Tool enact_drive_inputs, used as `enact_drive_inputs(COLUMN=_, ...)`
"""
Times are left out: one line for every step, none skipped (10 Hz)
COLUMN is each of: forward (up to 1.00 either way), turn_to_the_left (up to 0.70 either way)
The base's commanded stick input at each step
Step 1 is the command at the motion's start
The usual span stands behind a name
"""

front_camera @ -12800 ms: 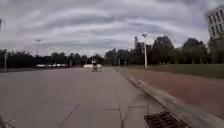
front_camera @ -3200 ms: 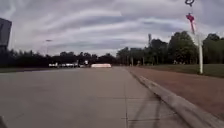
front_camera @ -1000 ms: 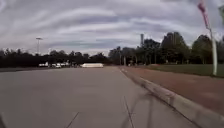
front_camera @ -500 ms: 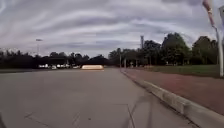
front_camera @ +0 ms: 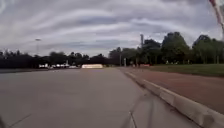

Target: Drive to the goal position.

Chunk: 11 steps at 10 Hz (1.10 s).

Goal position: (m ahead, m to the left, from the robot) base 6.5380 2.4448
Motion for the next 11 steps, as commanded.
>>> enact_drive_inputs(forward=0.7, turn_to_the_left=0.0)
enact_drive_inputs(forward=0.7, turn_to_the_left=0.0)
enact_drive_inputs(forward=0.7, turn_to_the_left=0.0)
enact_drive_inputs(forward=0.7, turn_to_the_left=-0.35)
enact_drive_inputs(forward=0.7, turn_to_the_left=-0.35)
enact_drive_inputs(forward=0.7, turn_to_the_left=-0.35)
enact_drive_inputs(forward=0.7, turn_to_the_left=0.0)
enact_drive_inputs(forward=0.7, turn_to_the_left=0.0)
enact_drive_inputs(forward=0.7, turn_to_the_left=0.0)
enact_drive_inputs(forward=0.7, turn_to_the_left=0.0)
enact_drive_inputs(forward=0.7, turn_to_the_left=0.0)
